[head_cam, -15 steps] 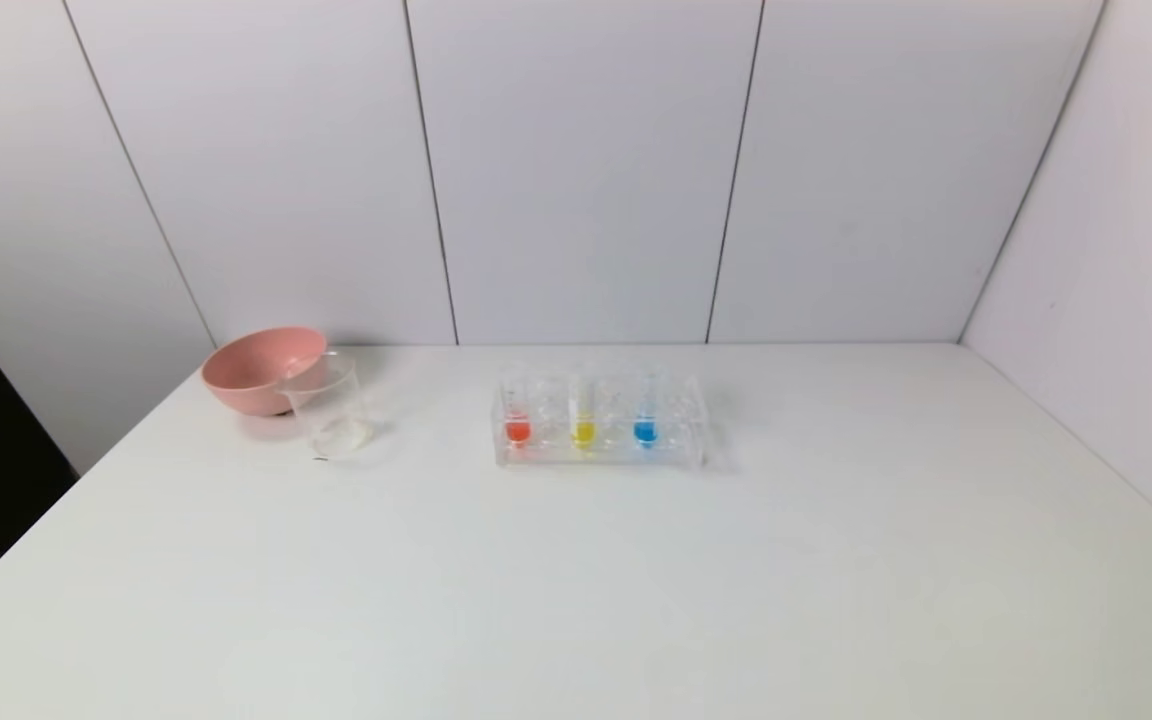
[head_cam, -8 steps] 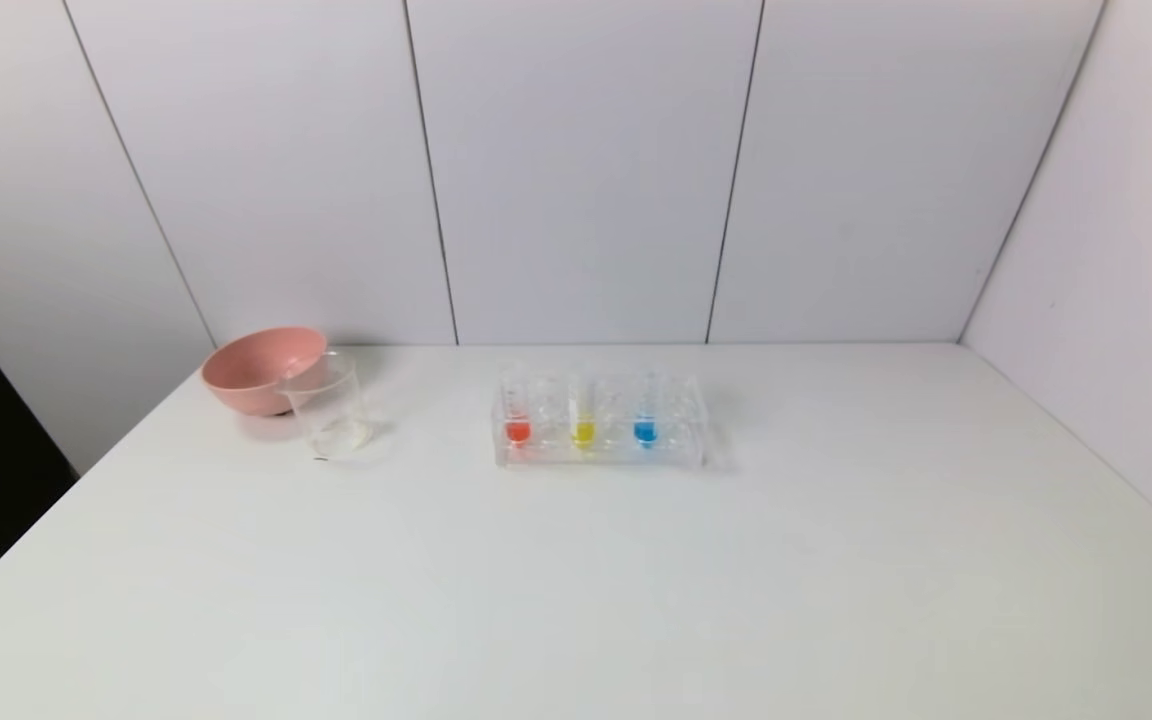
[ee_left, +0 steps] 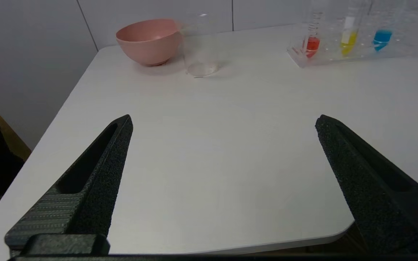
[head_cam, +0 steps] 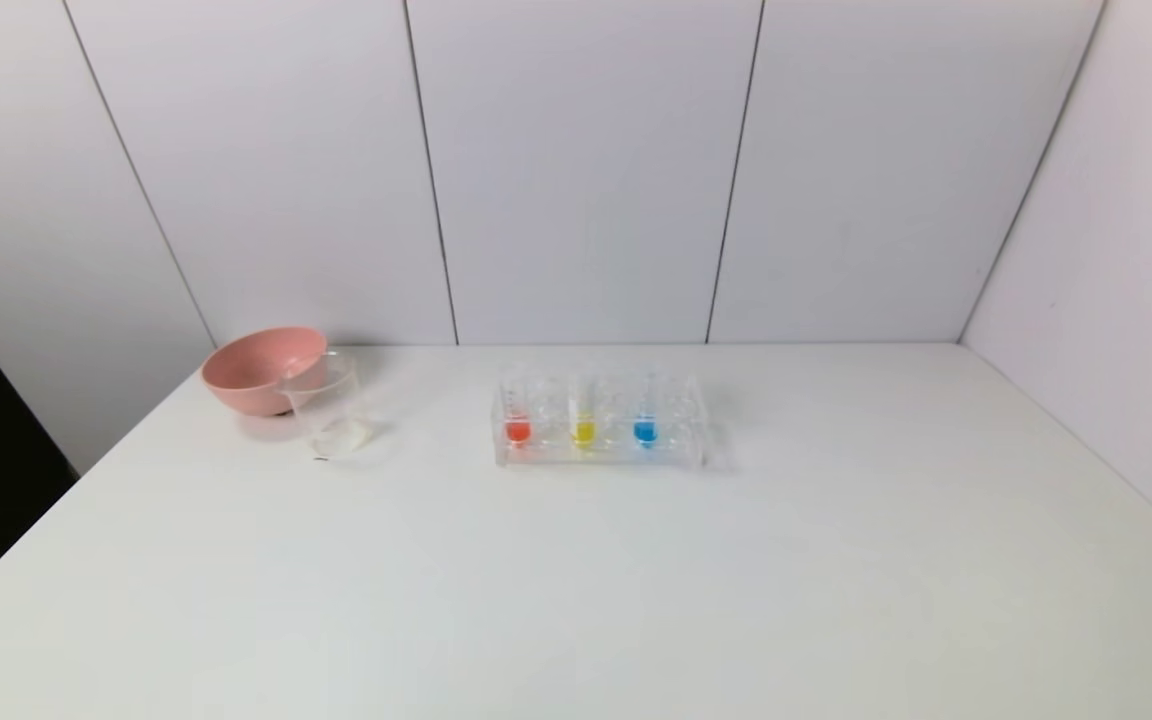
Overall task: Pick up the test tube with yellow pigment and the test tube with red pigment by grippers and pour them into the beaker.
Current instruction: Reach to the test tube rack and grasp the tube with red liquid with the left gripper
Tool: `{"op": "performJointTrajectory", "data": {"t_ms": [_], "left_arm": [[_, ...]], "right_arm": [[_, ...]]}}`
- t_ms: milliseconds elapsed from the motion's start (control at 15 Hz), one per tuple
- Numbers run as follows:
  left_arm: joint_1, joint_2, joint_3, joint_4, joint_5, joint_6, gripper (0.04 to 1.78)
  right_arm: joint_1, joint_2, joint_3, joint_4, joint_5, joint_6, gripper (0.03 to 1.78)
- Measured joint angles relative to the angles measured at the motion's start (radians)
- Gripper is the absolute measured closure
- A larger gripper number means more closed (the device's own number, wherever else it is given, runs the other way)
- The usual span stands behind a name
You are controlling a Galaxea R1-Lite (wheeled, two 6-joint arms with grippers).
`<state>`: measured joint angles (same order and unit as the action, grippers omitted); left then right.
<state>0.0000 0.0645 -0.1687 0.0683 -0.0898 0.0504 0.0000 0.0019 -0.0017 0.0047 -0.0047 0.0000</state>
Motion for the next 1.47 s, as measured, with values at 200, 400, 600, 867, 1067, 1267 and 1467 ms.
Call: {"op": "performJointTrajectory", "data": {"t_ms": [200, 400, 600, 867, 1067, 1267, 1467], "left_arm": [[0.000, 0.136, -0.149, 0.002, -0.005, -0.030, 0.06], [0.000, 0.324, -0.312, -0.035, -0.020, -0.086, 0.06], [0.000, 0.529, -0.431, -0.151, -0.085, -0.106, 0.06], [0.000, 0.762, -0.532, -0.276, -0.198, -0.114, 0.06], [0.000, 0.917, -0.562, -0.379, -0.267, -0.113, 0.06], [0.000, 1.077, -0.585, -0.507, -0.424, -0.106, 0.06], [0.000, 1.230, -0.621, -0.619, -0.605, -0.103, 0.06]], "right_arm": [[0.000, 0.000, 0.000, 0.000, 0.000, 0.000, 1.70], [0.000, 0.000, 0.000, 0.000, 0.000, 0.000, 1.70], [0.000, 0.000, 0.000, 0.000, 0.000, 0.000, 1.70], [0.000, 0.000, 0.000, 0.000, 0.000, 0.000, 1.70], [0.000, 0.000, 0.000, 0.000, 0.000, 0.000, 1.70], [0.000, 0.000, 0.000, 0.000, 0.000, 0.000, 1.70], [0.000, 0.000, 0.000, 0.000, 0.000, 0.000, 1.70]]}}
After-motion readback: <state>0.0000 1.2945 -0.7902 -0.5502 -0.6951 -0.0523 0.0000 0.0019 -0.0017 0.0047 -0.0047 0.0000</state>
